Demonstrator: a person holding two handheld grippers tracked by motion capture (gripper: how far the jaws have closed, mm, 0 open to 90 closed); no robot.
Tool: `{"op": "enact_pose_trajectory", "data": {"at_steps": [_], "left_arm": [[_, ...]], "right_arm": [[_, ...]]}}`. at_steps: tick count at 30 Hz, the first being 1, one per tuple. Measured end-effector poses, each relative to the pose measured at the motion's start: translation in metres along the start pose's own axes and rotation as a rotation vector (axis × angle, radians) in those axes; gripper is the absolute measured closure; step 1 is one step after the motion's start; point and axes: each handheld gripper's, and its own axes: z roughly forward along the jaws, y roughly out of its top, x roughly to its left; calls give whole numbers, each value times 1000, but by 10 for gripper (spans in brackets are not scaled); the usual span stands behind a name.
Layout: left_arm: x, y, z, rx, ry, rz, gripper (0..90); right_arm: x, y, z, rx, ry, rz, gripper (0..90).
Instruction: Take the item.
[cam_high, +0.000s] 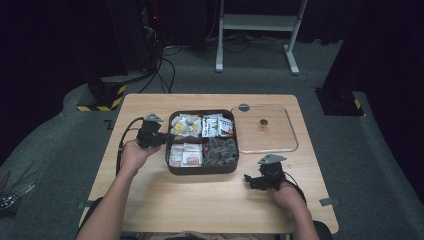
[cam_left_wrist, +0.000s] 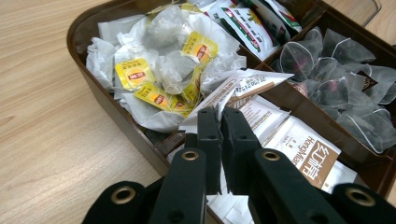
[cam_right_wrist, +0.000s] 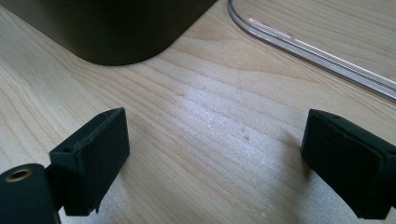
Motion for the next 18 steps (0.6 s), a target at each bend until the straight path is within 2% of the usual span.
{"op": "enact_pose_trajectory", "data": {"at_steps": [4,18], "left_arm": [[3,-2,-6,-14,1,-14,866],[16,-11,-24,-30,43,-53,866]], "right_arm": [[0,0,0,1,0,4,78],[-2,2,2,2,9,-8,77]]}}
